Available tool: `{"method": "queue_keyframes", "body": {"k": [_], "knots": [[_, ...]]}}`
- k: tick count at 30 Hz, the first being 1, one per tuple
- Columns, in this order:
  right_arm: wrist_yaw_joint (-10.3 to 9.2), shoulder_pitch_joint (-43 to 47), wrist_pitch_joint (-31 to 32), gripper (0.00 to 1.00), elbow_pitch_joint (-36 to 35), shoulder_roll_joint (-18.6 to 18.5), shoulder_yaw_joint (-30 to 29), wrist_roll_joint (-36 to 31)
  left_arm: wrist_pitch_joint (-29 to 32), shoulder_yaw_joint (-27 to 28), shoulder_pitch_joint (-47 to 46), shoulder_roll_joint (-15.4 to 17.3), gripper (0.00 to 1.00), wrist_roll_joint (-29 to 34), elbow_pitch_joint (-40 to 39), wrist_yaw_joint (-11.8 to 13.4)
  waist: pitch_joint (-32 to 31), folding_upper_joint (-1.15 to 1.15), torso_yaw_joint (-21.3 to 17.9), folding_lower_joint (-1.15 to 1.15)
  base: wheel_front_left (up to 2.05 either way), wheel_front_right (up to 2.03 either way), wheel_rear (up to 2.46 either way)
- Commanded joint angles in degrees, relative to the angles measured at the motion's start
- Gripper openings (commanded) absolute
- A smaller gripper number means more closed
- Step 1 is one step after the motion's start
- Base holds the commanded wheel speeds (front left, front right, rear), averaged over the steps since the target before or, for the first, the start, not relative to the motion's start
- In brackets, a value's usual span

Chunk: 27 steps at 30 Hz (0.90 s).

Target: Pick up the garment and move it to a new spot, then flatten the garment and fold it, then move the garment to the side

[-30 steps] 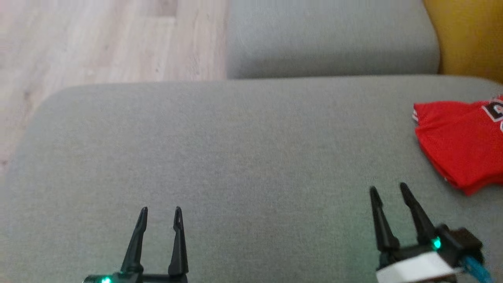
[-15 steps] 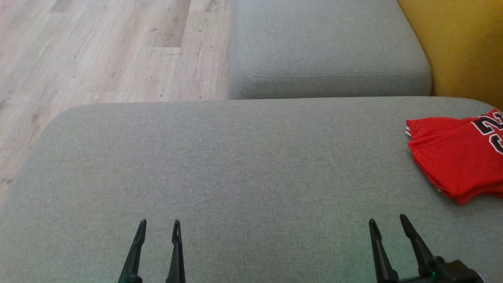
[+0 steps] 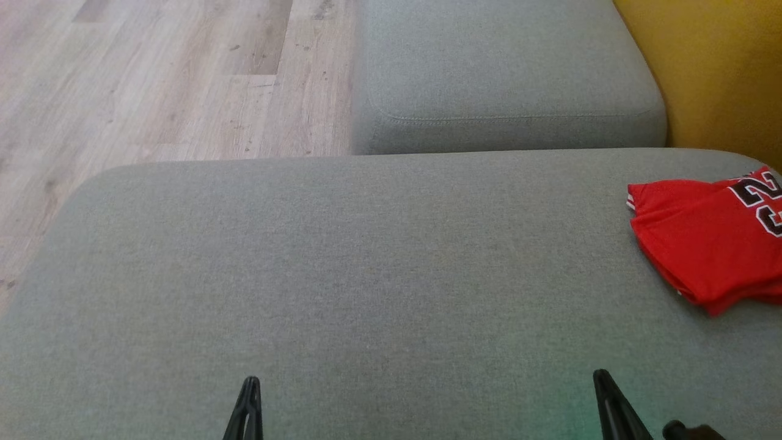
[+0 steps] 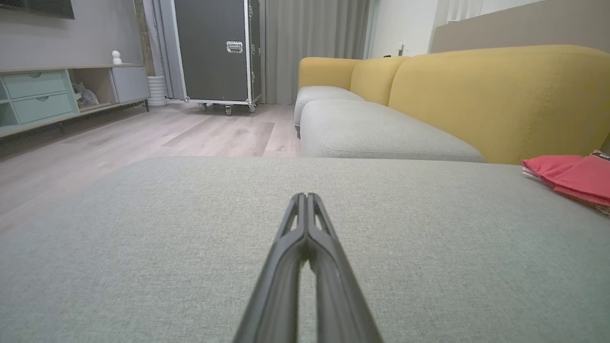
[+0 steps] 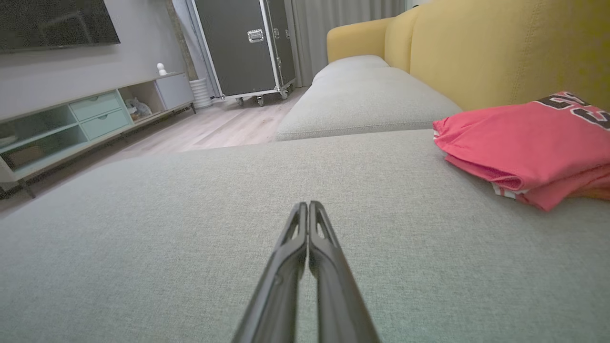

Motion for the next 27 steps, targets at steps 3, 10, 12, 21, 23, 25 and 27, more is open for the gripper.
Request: {"method": "queue_keyframes", "body": {"k": [3,10,12,21,23,25,27], "knots": [[0.02,-2.0,0.6,0.00,-1.6,-0.3,-0.2,3.3,0.2,0.6,-2.2,0.3,0.00,-3.1,-1.7,-0.4,0.2,0.00,-0.1,0.00,0.00,0.00,0.00],[0.04,-3.4,1.4,0.00,-1.0,-0.6,-0.5,8.4,1.1,1.3,-3.5,0.6,0.00,-8.4,-0.9,-1.2,0.6,0.00,-0.3,0.00,0.00,0.00,0.00],[0.05,-3.8,1.7,0.00,-0.9,-0.7,-0.6,9.9,1.4,1.5,-3.9,0.6,0.00,-9.8,-0.6,-1.4,0.7,0.00,-0.4,0.00,0.00,0.00,0.00],[0.08,-5.5,2.9,0.00,-0.4,-1.0,-1.1,16.5,2.6,2.5,-5.6,0.9,0.00,-16.5,0.4,-2.4,1.2,0.00,-0.7,0.00,0.00,0.00,0.00],[0.09,-6.1,3.3,0.00,-0.2,-1.1,-1.3,18.6,3.0,2.8,-6.1,1.0,0.00,-18.7,0.7,-2.7,1.3,0.00,-0.8,0.00,0.00,0.00,0.00],[0.09,-6.4,3.5,0.00,-0.1,-1.2,-1.4,20.1,3.3,3.0,-6.5,1.1,0.00,-20.1,0.9,-2.9,1.4,0.00,-0.9,0.00,0.00,0.00,0.00],[0.10,-6.8,3.8,0.00,0.0,-1.2,-1.5,21.5,3.5,3.3,-6.8,1.1,0.00,-21.6,1.1,-3.1,1.6,0.00,-0.9,0.00,0.00,0.00,0.00]]}}
